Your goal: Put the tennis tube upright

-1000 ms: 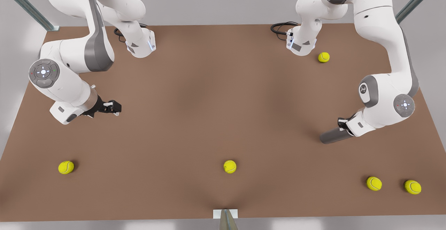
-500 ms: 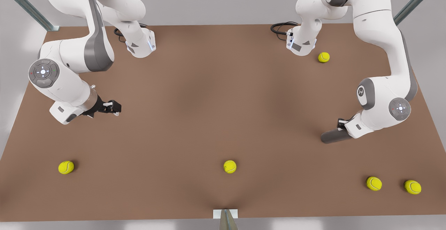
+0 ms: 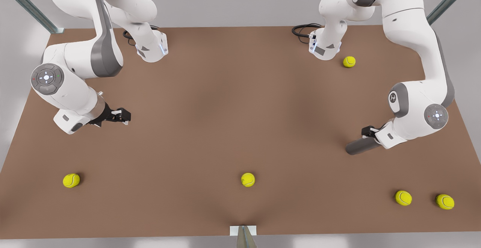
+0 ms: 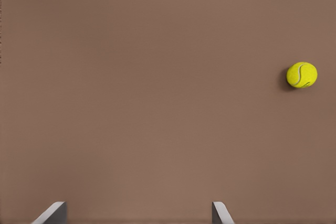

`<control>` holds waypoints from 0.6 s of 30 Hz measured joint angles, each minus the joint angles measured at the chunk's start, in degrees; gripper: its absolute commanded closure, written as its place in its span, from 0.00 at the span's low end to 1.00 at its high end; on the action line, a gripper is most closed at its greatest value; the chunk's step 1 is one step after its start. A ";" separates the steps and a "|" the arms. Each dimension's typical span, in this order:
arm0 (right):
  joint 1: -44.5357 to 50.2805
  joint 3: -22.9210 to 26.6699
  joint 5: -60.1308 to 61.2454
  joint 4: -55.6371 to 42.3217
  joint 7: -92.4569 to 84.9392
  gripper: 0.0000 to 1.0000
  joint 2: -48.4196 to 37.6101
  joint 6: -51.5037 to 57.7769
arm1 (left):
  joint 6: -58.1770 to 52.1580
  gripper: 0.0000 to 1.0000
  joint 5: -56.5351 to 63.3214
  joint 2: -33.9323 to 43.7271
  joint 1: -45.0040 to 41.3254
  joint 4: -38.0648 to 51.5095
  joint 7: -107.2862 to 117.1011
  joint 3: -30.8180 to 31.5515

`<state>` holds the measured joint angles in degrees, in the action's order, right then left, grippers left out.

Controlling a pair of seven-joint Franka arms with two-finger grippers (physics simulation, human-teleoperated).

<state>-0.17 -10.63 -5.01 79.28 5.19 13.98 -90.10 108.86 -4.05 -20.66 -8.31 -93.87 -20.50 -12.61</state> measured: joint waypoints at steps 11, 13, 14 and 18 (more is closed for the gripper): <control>0.03 0.00 -0.08 0.05 0.08 0.00 0.00 0.10 | -1.54 0.00 0.01 0.08 0.07 2.11 0.03 0.13; 0.08 0.04 -0.09 0.05 0.08 0.00 0.00 0.10 | -2.40 0.00 -0.02 0.18 0.58 3.28 0.33 0.29; 0.01 0.00 -0.04 0.00 0.08 0.00 0.00 0.10 | -4.39 0.00 -0.05 0.13 1.03 5.02 0.50 0.29; -0.02 0.02 -0.09 0.00 0.08 0.00 0.00 0.10 | -7.64 0.00 -0.26 0.01 1.34 8.14 6.71 0.55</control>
<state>-0.19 -10.61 -5.10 79.28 5.27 13.98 -90.00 101.23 -4.31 -20.65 -6.97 -85.73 -13.79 -12.05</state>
